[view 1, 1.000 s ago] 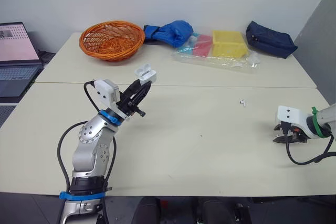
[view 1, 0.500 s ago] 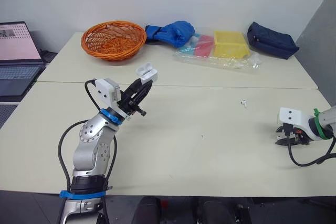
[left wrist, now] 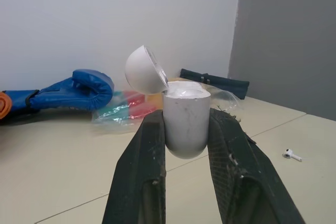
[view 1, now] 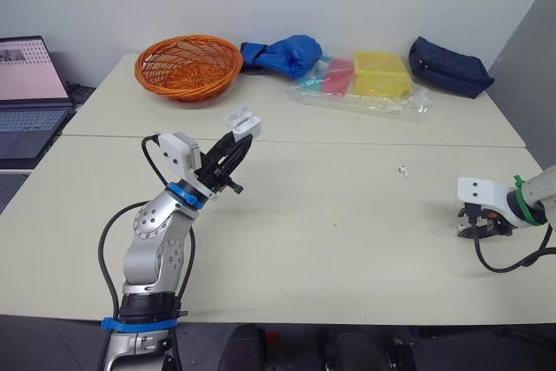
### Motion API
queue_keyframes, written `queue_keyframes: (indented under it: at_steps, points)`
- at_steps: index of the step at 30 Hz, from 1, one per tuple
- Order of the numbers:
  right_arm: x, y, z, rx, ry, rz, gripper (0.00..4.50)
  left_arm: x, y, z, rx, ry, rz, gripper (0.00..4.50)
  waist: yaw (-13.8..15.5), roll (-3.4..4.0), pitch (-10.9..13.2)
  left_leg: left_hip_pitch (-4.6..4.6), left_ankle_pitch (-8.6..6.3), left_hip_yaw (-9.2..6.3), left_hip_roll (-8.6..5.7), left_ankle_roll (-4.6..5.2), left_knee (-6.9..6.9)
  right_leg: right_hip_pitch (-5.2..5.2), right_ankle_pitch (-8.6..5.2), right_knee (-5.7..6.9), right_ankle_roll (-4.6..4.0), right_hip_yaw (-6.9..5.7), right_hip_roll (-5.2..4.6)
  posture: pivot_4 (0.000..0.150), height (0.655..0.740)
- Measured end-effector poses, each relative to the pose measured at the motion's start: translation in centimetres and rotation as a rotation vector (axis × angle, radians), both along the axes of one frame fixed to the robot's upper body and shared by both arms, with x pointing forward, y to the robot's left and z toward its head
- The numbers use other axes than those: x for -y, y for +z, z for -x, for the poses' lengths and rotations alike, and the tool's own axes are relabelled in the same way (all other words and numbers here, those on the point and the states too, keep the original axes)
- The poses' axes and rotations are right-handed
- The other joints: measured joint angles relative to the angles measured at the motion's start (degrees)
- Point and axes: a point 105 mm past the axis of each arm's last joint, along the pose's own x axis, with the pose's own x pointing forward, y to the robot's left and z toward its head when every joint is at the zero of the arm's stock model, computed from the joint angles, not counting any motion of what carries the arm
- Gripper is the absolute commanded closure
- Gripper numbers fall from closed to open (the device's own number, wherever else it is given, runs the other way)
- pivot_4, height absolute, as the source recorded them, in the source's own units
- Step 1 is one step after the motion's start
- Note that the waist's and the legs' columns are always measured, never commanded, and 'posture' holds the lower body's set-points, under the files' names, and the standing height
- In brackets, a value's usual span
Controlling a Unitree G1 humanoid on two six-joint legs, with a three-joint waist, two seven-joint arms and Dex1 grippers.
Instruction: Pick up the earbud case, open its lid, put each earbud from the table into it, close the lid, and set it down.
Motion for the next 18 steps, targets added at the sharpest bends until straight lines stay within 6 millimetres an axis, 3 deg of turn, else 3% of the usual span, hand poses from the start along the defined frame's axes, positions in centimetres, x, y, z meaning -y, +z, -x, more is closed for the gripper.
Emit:
queue_keyframes:
  at_steps: [2, 5, 9, 18]
  points:
    - [0.06, -0.01, 0.0, -0.002, 0.003, 0.003, 2.13, 0.03, -0.02, 0.02, 0.0, 0.0, 0.0, 3.77, 0.0, 0.0, 0.0, 0.0, 0.0, 0.0, 0.0, 0.0, 0.0, 0.0, 0.0, 0.0, 0.0, 0.0, 0.0, 0.15, 0.74]
    - [0.03, -0.08, 0.08, -0.009, 0.015, 0.004, 2.69, -0.09, -0.43, 0.17, -0.011, 0.004, -0.001, 3.77, 0.0, -0.01, -0.01, 0.0, 0.0, 0.01, 0.0, 0.0, 0.0, 0.01, 0.0, -0.01, 0.0, 0.01, 0.0, 0.15, 0.74]
    - [0.01, -0.29, 0.24, -0.02, 0.019, 0.005, 4.01, -0.12, -0.56, 0.2, -0.015, 0.006, 0.0, 3.77, -0.04, -0.09, -0.04, 0.08, 0.0, 0.04, 0.0, 0.0, 0.03, 0.09, 0.04, -0.02, 0.04, 0.04, -0.02, 0.15, 0.74]
    - [-0.35, -0.26, 0.14, -0.011, 0.033, -0.021, 4.04, -0.02, -0.4, 0.29, -0.001, -0.002, -0.004, 3.77, -0.08, -0.15, -0.08, 0.17, 0.0, 0.08, -0.01, 0.0, 0.02, 0.16, 0.06, -0.04, 0.06, 0.06, -0.06, 0.15, 0.74]
